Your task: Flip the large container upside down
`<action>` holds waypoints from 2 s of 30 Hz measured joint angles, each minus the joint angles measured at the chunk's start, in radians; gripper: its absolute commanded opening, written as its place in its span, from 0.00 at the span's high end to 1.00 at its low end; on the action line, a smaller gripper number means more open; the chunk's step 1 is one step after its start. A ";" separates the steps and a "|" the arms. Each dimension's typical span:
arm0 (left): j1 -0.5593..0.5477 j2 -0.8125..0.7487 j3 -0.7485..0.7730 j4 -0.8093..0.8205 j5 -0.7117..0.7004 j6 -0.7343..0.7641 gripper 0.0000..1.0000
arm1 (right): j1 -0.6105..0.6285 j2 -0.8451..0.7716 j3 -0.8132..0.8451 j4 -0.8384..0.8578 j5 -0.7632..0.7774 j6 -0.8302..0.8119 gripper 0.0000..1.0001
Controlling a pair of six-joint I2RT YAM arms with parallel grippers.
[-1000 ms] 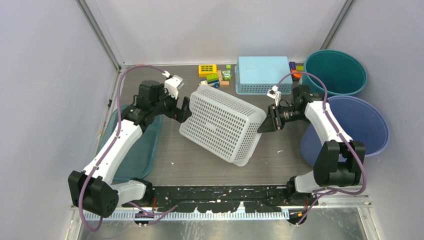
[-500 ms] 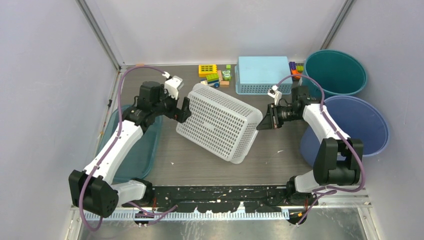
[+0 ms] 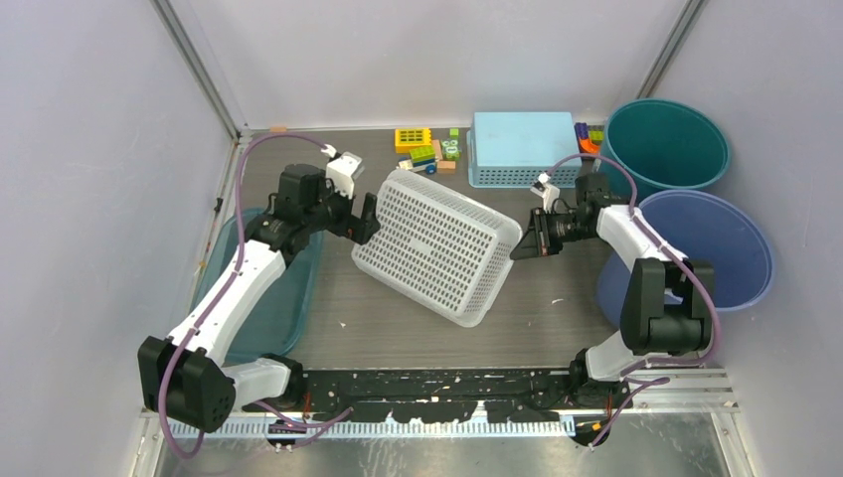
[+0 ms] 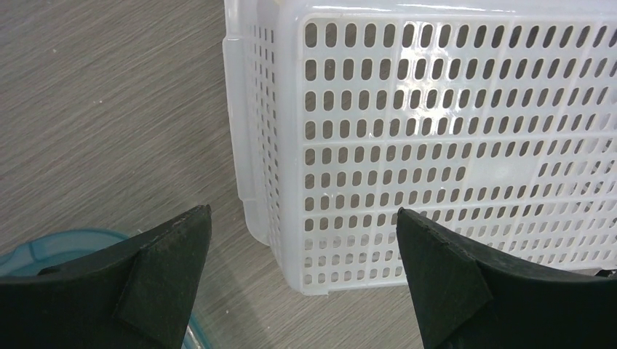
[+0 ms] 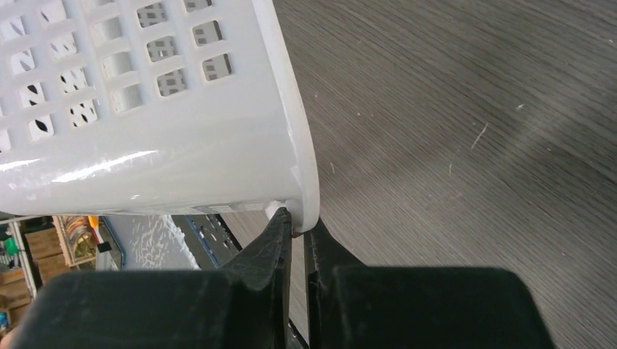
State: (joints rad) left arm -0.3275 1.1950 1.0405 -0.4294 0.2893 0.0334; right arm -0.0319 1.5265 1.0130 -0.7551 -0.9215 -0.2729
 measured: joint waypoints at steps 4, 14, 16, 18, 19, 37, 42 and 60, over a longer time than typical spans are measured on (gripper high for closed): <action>0.000 0.000 -0.001 0.010 -0.006 -0.005 0.00 | 0.000 0.028 -0.002 0.014 0.020 0.015 0.90; 0.000 0.000 -0.016 0.028 -0.017 -0.019 0.00 | 0.000 0.113 -0.002 0.026 0.050 0.040 0.90; 0.000 0.000 -0.016 0.029 -0.018 -0.025 0.00 | 0.000 0.126 -0.002 0.026 0.055 0.044 0.90; 0.000 0.000 -0.016 0.031 -0.018 -0.032 0.00 | 0.000 0.132 -0.002 0.026 0.060 0.045 0.90; 0.000 0.000 -0.017 0.032 -0.018 -0.035 0.00 | 0.000 0.134 -0.002 0.027 0.062 0.047 0.90; 0.000 0.000 -0.041 0.051 -0.018 -0.056 0.00 | 0.000 0.190 -0.002 0.050 0.116 0.076 0.91; 0.000 0.000 -0.041 0.053 -0.018 -0.057 0.00 | 0.000 0.200 -0.002 0.052 0.136 0.088 0.91; 0.000 0.000 -0.048 0.060 -0.018 -0.060 0.00 | 0.000 0.229 -0.002 0.059 0.192 0.117 0.90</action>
State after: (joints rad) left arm -0.3275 1.1950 0.9920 -0.3691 0.2714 -0.0269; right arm -0.0319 1.7550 1.0115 -0.6960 -0.7296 -0.1555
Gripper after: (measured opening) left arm 0.996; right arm 0.128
